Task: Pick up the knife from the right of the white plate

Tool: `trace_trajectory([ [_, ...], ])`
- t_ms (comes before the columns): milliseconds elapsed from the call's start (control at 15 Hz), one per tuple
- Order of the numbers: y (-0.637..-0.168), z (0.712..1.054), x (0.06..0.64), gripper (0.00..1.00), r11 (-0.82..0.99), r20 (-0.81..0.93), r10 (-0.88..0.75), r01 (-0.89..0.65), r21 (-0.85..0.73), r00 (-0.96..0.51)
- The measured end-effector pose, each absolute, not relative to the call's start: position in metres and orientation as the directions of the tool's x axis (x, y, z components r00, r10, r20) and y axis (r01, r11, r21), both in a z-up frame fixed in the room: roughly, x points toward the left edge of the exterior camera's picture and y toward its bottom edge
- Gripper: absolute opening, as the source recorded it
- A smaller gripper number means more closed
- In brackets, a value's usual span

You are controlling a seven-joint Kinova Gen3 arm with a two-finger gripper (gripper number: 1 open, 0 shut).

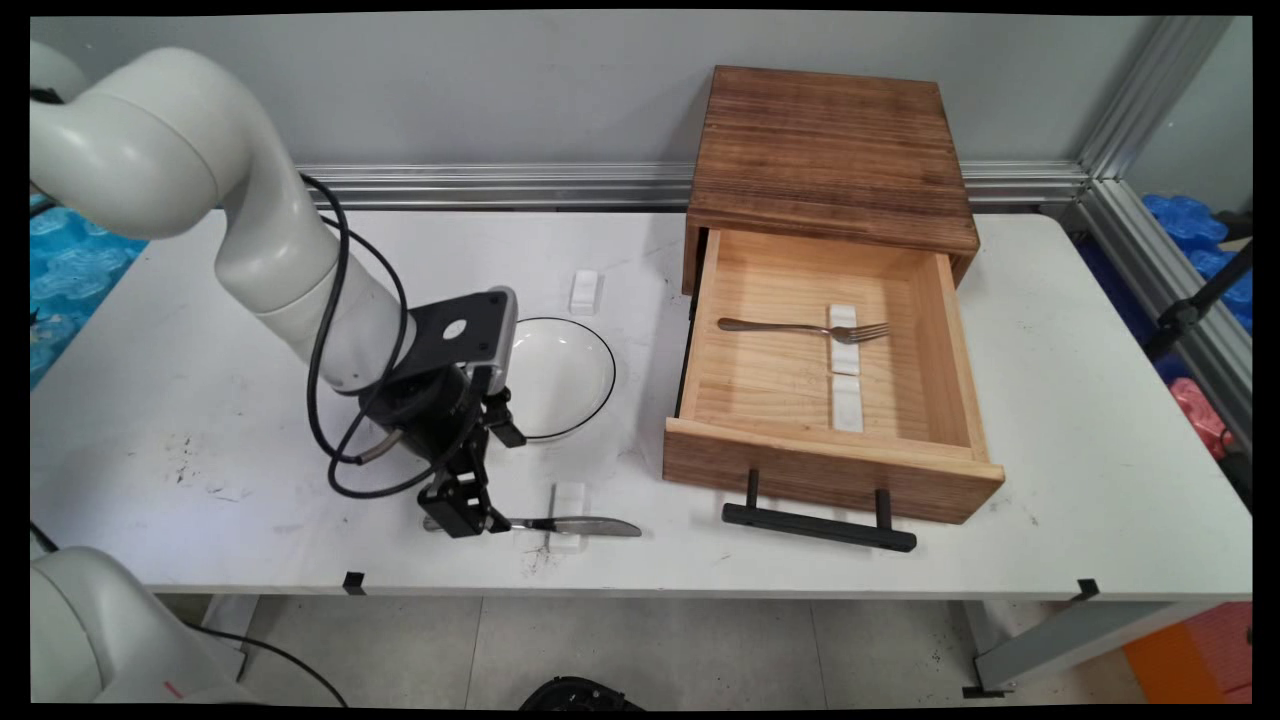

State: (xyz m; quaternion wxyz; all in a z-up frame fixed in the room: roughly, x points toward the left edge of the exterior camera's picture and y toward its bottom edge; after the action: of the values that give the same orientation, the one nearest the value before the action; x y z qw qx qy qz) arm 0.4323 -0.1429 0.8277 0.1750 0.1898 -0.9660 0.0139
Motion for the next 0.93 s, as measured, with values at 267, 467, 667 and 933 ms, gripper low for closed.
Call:
trace_trajectory([
  [267,-0.139,0.820,0.428,1.00,0.932,0.334,-0.351,-0.360,0.035,-0.875],
  [467,-0.138,0.814,0.424,1.00,0.937,0.332,-0.337,-0.348,0.028,-0.881],
  [667,-0.137,0.811,0.419,1.00,0.939,0.332,-0.329,-0.343,0.018,-0.884],
  [933,-0.135,0.806,0.417,1.00,0.937,0.326,-0.332,-0.349,0.007,-0.885],
])
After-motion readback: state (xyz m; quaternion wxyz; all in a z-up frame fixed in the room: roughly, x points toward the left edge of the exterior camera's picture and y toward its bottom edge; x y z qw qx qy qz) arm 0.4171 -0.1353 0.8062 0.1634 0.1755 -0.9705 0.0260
